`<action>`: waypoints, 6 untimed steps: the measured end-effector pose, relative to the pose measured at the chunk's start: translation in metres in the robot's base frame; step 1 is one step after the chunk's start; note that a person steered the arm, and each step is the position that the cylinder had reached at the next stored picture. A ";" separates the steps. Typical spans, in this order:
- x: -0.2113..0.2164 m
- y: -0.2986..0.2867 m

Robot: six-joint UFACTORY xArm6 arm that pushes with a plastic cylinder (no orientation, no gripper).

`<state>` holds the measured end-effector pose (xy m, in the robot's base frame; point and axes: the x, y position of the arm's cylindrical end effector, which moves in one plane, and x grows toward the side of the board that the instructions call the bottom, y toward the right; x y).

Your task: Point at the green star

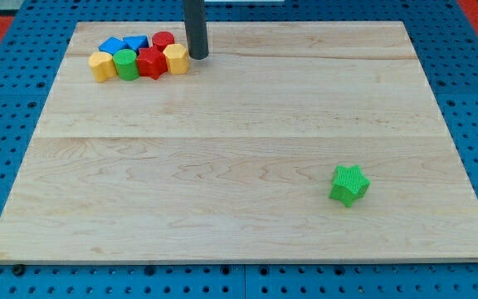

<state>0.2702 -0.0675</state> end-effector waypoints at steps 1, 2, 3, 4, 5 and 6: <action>-0.013 -0.002; -0.041 -0.035; -0.052 -0.075; -0.052 -0.077; -0.052 -0.055; -0.052 0.007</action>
<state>0.2184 -0.0604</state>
